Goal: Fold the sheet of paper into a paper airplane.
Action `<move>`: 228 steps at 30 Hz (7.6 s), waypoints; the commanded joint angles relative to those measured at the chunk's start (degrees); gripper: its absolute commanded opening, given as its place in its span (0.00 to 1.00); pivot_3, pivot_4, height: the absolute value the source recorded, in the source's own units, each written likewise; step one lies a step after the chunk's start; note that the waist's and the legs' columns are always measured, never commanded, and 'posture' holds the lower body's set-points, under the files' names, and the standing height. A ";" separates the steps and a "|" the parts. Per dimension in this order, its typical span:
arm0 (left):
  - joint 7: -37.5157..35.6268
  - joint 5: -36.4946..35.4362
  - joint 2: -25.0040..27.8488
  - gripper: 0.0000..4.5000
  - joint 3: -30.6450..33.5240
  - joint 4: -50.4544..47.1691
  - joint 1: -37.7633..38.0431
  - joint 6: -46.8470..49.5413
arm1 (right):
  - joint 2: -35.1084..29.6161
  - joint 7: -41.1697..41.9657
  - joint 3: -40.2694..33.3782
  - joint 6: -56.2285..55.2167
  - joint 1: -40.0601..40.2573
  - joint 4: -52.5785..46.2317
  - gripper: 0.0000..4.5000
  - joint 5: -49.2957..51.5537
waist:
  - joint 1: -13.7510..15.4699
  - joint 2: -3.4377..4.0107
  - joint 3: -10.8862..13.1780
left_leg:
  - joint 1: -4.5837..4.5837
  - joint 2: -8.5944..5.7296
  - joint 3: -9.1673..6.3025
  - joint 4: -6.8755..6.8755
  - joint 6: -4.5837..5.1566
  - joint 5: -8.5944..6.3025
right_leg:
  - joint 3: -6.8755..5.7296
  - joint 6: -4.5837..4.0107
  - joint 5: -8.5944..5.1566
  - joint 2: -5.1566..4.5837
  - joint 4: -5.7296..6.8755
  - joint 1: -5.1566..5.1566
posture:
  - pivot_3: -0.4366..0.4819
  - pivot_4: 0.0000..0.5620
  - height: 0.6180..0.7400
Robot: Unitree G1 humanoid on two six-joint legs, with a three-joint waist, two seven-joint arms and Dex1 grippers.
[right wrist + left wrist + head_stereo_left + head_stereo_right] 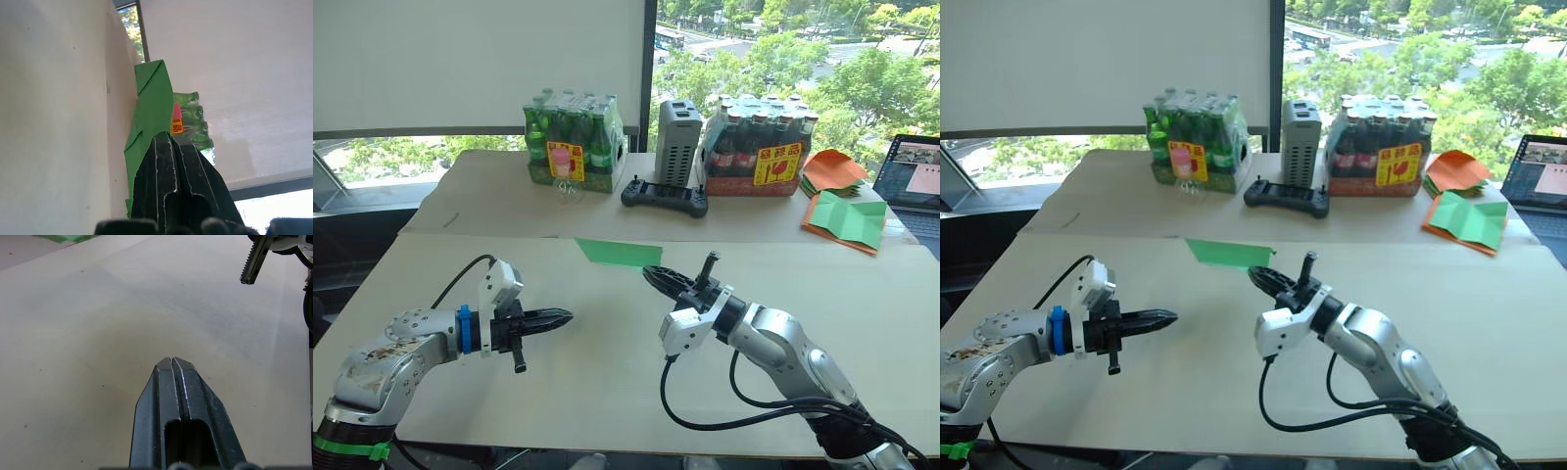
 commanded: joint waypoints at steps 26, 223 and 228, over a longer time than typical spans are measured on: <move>-1.05 0.76 0.43 0.00 -1.77 -0.28 -1.31 -1.14 | 4.43 22.96 3.73 21.04 1.52 -10.52 0.56 34.02 | -0.97 -0.01 0.01 | 0.01 0.08 0.01 0.05 -0.03 0.02 | 0.02 -0.04 -0.02 0.03 0.01 0.05 | 0.48 0.27 0.47; 2.71 24.31 -6.50 0.00 -19.90 3.29 3.56 -14.94 | 14.41 12.75 -16.42 92.43 -7.67 1.76 0.46 72.72 | 0.09 -0.04 -0.05 | 0.23 0.00 -0.18 0.03 0.08 -0.05 | -0.19 -0.02 -0.01 -0.16 -0.15 0.41 | 0.48 0.27 0.47; 2.62 24.38 -6.37 0.00 -19.98 3.41 3.44 -15.06 | 14.13 12.79 -16.36 92.24 -7.32 1.47 0.08 72.89 | 0.10 -0.04 -0.05 | 0.23 0.00 -0.18 0.03 0.09 -0.05 | -0.19 -0.02 -0.01 -0.16 -0.15 0.41 | 0.48 0.27 0.47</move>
